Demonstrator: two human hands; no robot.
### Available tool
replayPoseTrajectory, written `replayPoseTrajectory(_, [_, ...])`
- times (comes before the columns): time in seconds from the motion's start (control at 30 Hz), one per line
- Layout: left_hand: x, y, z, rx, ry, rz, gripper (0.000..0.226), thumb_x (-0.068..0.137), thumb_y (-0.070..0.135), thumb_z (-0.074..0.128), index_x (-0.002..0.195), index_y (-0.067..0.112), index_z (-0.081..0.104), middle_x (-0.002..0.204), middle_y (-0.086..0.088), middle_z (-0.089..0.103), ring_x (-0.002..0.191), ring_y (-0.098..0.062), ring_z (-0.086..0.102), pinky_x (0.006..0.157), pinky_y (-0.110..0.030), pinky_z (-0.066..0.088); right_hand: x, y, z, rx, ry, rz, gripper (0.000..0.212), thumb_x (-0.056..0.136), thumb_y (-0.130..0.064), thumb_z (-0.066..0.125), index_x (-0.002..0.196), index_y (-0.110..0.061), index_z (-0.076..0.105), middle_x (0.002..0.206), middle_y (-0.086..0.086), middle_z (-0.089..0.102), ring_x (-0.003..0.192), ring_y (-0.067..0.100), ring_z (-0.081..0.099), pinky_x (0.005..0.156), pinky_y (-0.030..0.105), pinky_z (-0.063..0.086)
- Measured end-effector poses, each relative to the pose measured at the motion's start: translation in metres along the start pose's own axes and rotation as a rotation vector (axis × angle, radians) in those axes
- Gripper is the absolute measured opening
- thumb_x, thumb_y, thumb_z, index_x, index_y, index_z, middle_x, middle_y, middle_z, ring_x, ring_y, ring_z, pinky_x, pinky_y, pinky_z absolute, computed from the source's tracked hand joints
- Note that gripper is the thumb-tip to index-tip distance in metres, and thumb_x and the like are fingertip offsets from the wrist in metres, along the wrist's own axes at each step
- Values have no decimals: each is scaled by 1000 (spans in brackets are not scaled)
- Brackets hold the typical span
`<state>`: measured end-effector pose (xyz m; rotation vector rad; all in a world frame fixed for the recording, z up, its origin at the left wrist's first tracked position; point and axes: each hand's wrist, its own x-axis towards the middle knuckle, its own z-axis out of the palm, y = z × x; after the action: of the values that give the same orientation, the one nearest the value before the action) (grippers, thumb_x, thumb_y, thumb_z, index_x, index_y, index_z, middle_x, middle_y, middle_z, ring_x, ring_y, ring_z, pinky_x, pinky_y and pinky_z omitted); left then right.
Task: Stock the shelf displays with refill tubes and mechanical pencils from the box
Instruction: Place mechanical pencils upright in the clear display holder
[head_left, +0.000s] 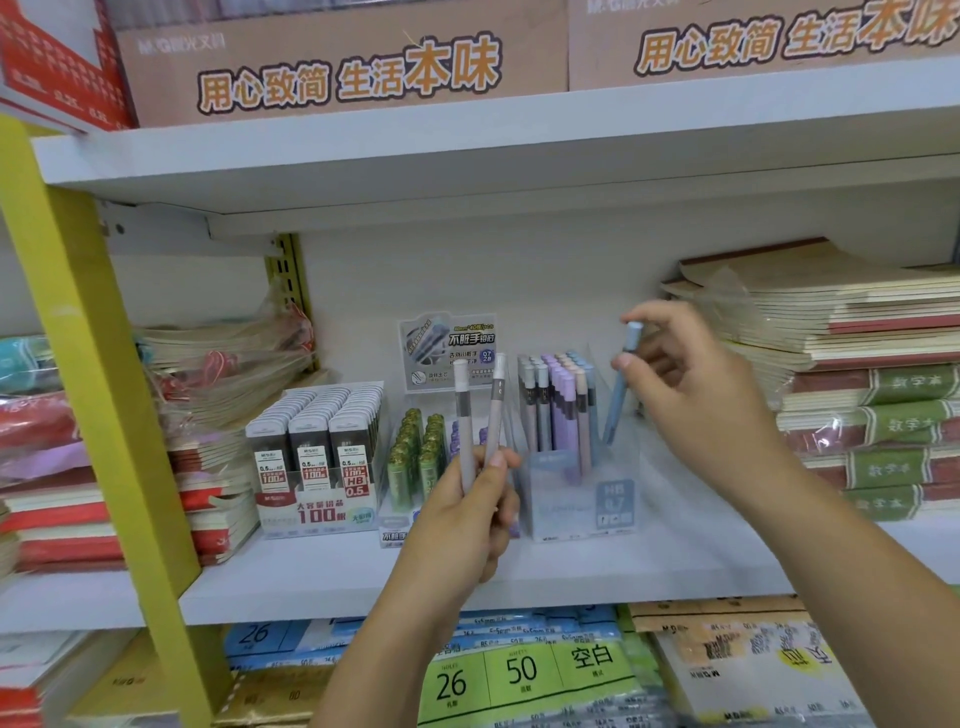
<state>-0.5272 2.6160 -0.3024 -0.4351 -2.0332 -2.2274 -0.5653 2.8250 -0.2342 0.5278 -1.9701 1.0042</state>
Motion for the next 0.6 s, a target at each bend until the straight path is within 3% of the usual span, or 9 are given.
replayPoseTrajectory(0.13, [2, -1, -3, -11, 13, -4, 28, 103, 40, 46, 90, 35, 70, 63, 5, 52, 41, -7, 29, 38, -18, 23, -6, 8, 8, -38, -109, 18, 31, 89, -20, 65, 106, -41, 50, 81, -15, 62, 79, -4, 58, 64, 8, 43])
replayPoseTrajectory(0.33, [3, -3, -6, -24, 12, 0, 26, 102, 39, 47, 95, 31, 70, 63, 4, 50, 42, -7, 28, 38, -18, 23, -4, 8, 9, 9, -106, 11, 33, 88, -18, 68, 107, -38, 50, 73, -10, 63, 73, 0, 58, 62, 7, 42])
replayPoseTrajectory(0.5, [3, -3, -7, -28, 1, 9, 25, 102, 40, 47, 96, 31, 70, 64, 4, 50, 43, -7, 28, 38, -18, 23, -8, 10, 17, -51, -40, 0, 36, 85, -22, 71, 105, -41, 48, 71, -8, 62, 67, 6, 59, 61, 26, 50])
replayPoseTrajectory(0.6, [3, -3, -7, -26, -4, 1, 25, 102, 40, 48, 96, 34, 72, 63, 5, 50, 43, -7, 29, 38, -18, 24, -9, 16, 22, -96, -7, -10, 33, 83, -25, 72, 102, -41, 50, 72, -9, 60, 70, 10, 56, 59, 29, 46])
